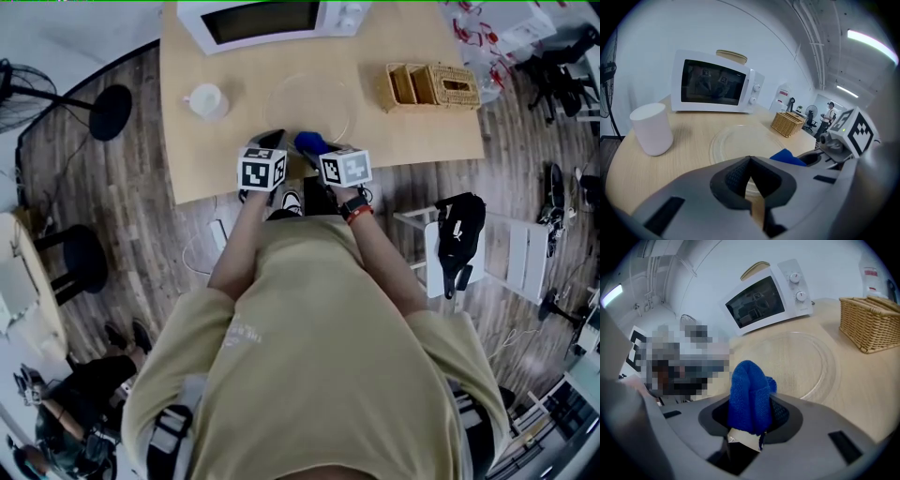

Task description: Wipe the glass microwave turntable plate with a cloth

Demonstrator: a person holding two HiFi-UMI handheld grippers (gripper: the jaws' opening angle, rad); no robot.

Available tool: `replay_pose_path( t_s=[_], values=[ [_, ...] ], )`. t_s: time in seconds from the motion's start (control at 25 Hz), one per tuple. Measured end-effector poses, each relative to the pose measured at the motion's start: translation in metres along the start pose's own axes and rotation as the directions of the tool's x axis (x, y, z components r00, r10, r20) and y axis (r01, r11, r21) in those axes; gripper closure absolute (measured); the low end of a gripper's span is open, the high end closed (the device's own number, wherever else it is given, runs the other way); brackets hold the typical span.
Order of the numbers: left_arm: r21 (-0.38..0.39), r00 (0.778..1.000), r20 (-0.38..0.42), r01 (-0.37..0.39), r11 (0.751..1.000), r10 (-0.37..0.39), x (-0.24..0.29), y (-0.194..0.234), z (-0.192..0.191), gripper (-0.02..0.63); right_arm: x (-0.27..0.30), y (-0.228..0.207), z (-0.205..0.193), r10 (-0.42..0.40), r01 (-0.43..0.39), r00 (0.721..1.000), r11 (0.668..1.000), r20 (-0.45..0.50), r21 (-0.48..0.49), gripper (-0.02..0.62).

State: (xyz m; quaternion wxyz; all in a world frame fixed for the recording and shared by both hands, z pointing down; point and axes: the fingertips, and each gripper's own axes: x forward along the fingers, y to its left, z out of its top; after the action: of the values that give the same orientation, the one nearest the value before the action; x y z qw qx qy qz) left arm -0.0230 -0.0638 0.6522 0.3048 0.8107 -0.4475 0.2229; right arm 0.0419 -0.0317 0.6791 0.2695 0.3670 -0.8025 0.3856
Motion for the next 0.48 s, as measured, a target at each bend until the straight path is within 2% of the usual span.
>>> replay_pose_path(
  t_s=[0.48],
  values=[
    [0.051, 0.998, -0.025, 0.062, 0.997, -0.061, 0.023, -0.026, 0.012, 0.588, -0.017, -0.034, 0.005, -0.046, 0.044, 0.998, 0.998, 0.034, 0.040, 0.442]
  ],
)
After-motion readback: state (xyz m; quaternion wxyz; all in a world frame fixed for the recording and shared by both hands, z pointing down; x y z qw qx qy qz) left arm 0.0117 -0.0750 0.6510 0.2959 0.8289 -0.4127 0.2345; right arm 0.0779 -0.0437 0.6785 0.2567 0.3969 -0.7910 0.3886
